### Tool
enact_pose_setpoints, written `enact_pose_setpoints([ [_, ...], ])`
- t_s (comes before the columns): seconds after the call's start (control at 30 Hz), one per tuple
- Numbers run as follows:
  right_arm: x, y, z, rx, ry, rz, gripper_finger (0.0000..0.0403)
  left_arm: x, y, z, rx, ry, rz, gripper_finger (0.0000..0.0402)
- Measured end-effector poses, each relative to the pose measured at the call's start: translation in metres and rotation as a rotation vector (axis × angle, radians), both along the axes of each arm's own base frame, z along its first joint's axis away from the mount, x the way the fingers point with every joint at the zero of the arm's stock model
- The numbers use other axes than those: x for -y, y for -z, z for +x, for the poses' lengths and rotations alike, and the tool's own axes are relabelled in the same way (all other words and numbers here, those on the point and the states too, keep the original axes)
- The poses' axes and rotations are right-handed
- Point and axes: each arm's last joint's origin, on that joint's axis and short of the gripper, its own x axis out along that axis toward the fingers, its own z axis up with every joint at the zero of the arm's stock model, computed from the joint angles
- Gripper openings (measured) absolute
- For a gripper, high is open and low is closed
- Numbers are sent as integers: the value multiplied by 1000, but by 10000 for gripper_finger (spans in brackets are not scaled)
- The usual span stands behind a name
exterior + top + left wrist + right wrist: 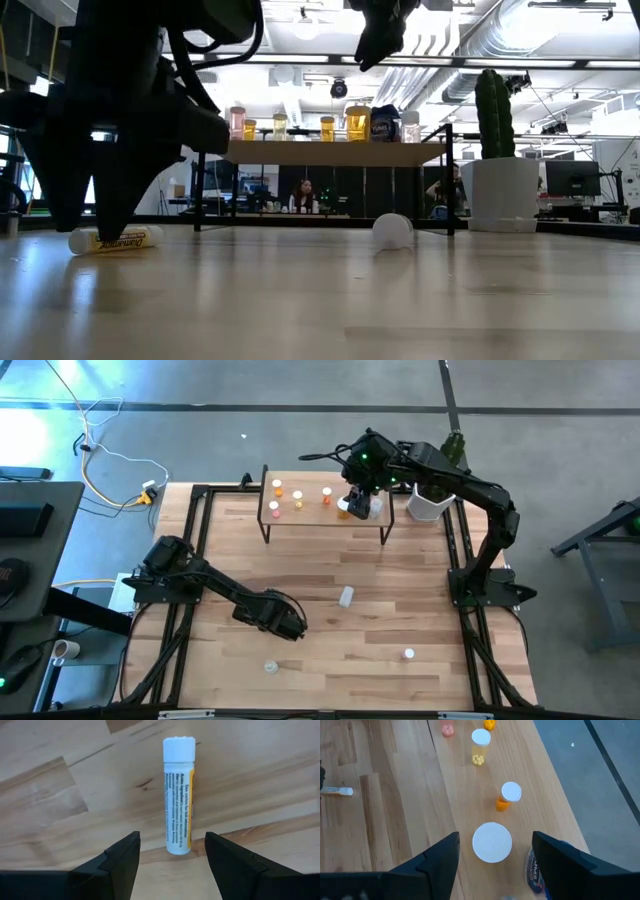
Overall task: Pick and place medicine bottles onto shelf by color
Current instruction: Put the white yellow pill bottle on the shelf
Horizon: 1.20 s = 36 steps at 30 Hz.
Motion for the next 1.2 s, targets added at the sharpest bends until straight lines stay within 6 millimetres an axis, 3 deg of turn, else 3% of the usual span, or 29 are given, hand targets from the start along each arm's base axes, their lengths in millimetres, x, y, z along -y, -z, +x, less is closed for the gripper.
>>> enact_pose_setpoints([
  [0.23, 0, 0, 0, -4, 0, 2, 241, 1, 11, 4, -16, 25, -24, 209],
  [0.73, 0, 0, 0, -1, 6, 6, 241, -9, 12, 8, -16, 128, -24, 204],
  [1.2, 0, 0, 0, -1, 6, 6, 241, -13, 13, 11, -2, 189, -54, 115],
])
